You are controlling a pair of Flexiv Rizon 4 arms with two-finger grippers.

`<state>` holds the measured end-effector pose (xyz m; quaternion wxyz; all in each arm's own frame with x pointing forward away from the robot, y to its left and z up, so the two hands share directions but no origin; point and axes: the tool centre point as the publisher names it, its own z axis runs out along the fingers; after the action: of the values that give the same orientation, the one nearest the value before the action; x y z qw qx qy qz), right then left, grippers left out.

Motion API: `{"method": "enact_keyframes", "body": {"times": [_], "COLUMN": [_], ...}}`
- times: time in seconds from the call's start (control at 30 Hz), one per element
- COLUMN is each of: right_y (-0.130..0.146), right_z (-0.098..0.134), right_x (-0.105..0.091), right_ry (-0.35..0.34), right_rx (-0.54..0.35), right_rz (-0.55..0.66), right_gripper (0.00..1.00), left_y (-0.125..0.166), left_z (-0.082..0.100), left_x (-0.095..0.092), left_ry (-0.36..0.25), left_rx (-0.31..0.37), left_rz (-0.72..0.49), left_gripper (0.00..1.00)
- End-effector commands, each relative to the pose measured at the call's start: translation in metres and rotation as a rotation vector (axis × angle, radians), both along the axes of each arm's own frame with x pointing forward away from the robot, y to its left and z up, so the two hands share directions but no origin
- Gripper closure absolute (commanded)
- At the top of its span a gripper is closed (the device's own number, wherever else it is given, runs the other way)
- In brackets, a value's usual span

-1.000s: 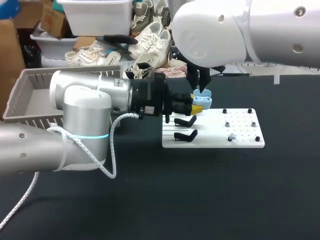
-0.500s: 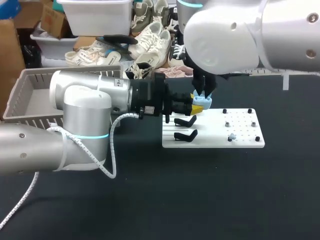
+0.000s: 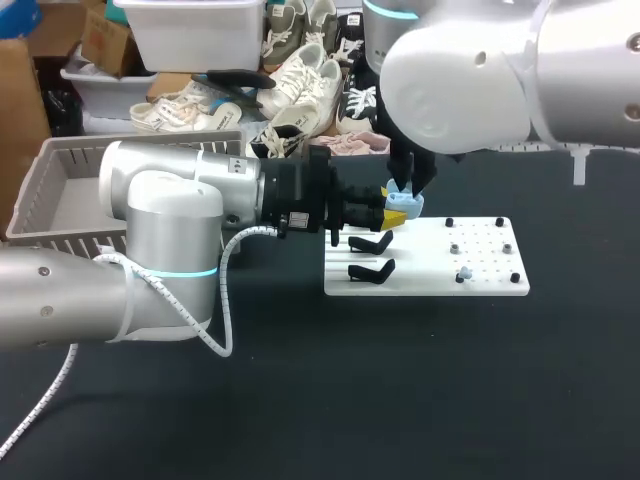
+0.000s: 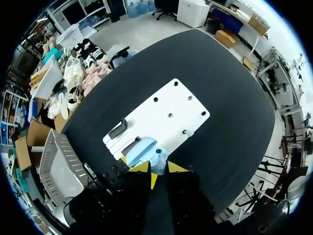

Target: Pick up each earbud case from the left stands, insert the matching earbuds, close the lid, and place the case in the box.

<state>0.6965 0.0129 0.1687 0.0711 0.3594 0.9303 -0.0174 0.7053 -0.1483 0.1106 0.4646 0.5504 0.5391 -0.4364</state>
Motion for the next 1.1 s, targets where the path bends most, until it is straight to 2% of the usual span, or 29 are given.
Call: {"method": "enact_keyframes", "body": {"times": [0.03, 1.1], "right_y": [0.0008, 0.0007], "right_z": [0.0006, -0.0064], "right_x": [0.0009, 0.0014], "right_ry": [-0.004, 0.017], "right_rx": [-0.004, 0.005], "right_rz": [-0.001, -0.003], "right_gripper": [1.00, 1.00], "left_y": [0.0004, 0.0004], "left_z": [-0.0005, -0.0005], "left_x": [-0.0002, -0.0002], "left_ry": [-0.001, -0.001], "left_rx": [-0.003, -0.003], "left_rz": [0.001, 0.001], "left_gripper": [1.00, 1.00]}}
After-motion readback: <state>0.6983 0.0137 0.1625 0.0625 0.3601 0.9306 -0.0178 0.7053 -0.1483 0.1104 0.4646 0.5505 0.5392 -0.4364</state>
